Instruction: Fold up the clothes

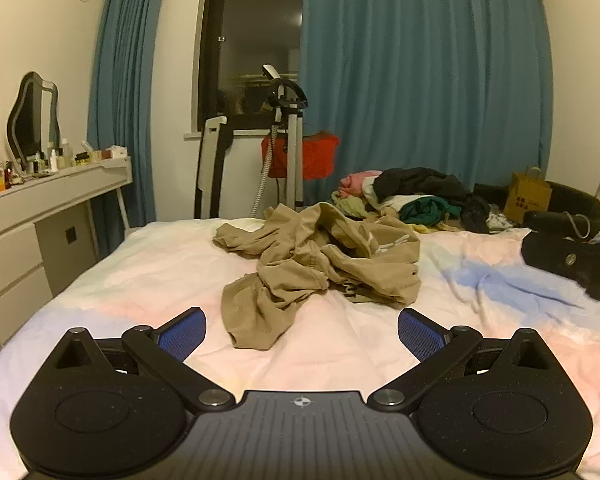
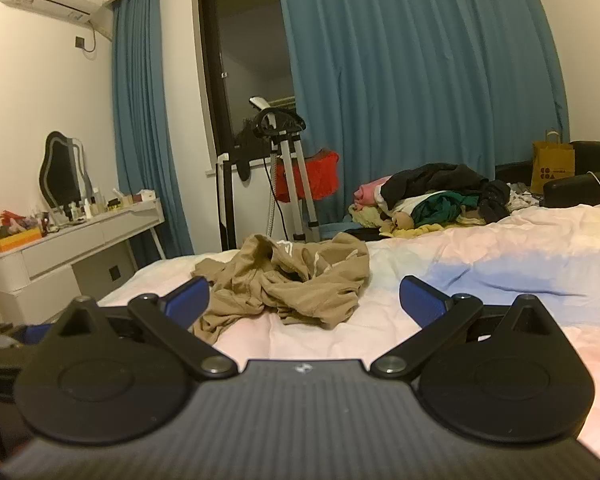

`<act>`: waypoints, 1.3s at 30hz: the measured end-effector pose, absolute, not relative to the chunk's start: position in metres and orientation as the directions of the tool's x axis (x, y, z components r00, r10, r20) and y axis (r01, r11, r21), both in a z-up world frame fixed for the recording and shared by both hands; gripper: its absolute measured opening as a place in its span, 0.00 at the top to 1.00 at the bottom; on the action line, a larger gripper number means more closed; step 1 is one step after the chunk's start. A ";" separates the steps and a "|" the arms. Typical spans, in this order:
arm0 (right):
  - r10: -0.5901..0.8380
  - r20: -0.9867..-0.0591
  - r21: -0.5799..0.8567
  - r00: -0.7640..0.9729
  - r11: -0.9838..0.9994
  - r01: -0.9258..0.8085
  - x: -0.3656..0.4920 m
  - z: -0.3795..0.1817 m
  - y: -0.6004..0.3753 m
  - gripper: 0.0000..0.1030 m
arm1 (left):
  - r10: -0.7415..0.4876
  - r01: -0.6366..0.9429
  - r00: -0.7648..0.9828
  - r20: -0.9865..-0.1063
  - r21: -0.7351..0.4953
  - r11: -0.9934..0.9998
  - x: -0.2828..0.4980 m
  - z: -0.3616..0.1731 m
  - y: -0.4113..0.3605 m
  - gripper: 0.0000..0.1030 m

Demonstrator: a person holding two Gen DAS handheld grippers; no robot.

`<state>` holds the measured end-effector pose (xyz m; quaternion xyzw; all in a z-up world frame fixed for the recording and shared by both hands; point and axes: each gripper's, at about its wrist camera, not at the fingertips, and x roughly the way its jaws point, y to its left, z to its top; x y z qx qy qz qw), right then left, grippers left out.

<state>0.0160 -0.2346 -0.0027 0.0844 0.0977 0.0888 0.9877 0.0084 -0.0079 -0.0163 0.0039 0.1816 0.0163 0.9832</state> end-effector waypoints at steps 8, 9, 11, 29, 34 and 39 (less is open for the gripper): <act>0.165 -0.150 0.189 0.975 0.973 -0.136 0.012 0.000 -0.239 0.00 | 0.044 -0.041 0.915 -0.400 0.017 0.999 0.026 -0.027 -0.012 0.00; 0.160 -0.148 0.190 0.976 0.973 -0.131 0.012 0.000 -0.240 0.00 | 0.050 -0.045 0.913 -0.406 0.020 0.999 0.030 -0.029 -0.014 0.00; 0.153 -0.163 0.206 0.975 0.971 -0.118 0.014 -0.001 -0.244 0.00 | 0.069 -0.059 0.908 -0.414 0.038 0.998 0.045 -0.035 -0.019 0.00; 0.146 -0.299 0.355 0.943 0.934 -0.032 0.094 -0.055 -0.276 0.00 | 0.243 -0.172 0.828 -0.505 0.184 0.968 0.266 -0.102 -0.015 0.14; 0.134 -0.272 0.308 0.953 0.950 -0.046 0.113 -0.070 -0.266 0.00 | 0.187 -0.164 0.887 -0.421 0.090 0.982 0.266 -0.092 0.007 0.77; 0.106 -0.253 0.277 0.962 0.960 -0.033 0.124 -0.076 -0.264 0.00 | 0.121 -0.127 0.951 -0.285 0.000 0.992 0.234 -0.054 0.025 0.98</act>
